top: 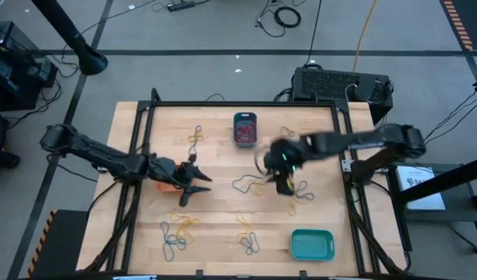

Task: Sort rubber bands into baskets
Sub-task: Put the bottom center yellow rubber band into the orange bin

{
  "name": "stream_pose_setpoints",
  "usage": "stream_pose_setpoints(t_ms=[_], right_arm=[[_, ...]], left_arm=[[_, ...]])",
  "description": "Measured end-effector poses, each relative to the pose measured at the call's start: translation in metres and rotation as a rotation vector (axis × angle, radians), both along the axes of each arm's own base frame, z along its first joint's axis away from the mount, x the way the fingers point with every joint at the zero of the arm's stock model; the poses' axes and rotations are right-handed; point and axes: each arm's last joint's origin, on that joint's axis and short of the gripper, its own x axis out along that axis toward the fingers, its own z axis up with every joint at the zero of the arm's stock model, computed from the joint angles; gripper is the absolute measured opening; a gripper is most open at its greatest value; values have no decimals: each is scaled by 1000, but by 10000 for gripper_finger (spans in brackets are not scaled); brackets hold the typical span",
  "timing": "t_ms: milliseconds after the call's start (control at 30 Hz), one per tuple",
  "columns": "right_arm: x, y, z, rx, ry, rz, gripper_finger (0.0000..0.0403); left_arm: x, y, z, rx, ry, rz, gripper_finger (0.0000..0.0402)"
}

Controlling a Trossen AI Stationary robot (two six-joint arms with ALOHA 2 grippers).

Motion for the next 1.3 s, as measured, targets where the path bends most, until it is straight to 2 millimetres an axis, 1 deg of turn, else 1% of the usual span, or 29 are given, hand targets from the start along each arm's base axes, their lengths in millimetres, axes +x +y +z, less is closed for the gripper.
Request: stream_pose_setpoints(t_ms=[100, 200, 300, 400, 500, 600, 700, 767, 867, 967, 1067, 1300], right_arm=[[-11, 29, -24, -14, -93, -13, 109], [-19, 49, -45, -15, -197, -1, 105], [-25, 66, -60, -13, -264, 28, 101], [-30, 80, -68, -38, -301, 43, 98], [-39, 93, -75, -126, -312, 48, 97], [-45, 102, -72, -186, -317, 90, 97], [-52, 108, -64, -195, -359, 139, 97], [-54, 111, -61, -222, -376, 183, 97], [-57, 113, -60, -278, -395, 253, 97], [-56, 113, -58, -330, -429, 303, 97], [-55, 114, -57, -333, -452, 307, 97], [-53, 113, -54, -381, -487, 346, 97]], left_arm=[[10, -15, -9, -28, -26, -57, 160], [23, -31, -20, -34, -37, -109, 160], [44, -43, -28, -27, -18, -129, 160], [73, -54, -36, -13, 36, -129, 160], [104, -62, -44, 10, 112, -119, 160], [131, -68, -50, 28, 189, -112, 160], [148, -74, -56, 44, 287, -123, 160], [153, -78, -60, 44, 336, -146, 160], [160, -84, -65, 52, 340, -171, 160], [163, -85, -76, 67, 346, -180, 160], [164, -84, -88, 76, 381, -178, 160], [162, -84, -91, 58, 416, -205, 157]])
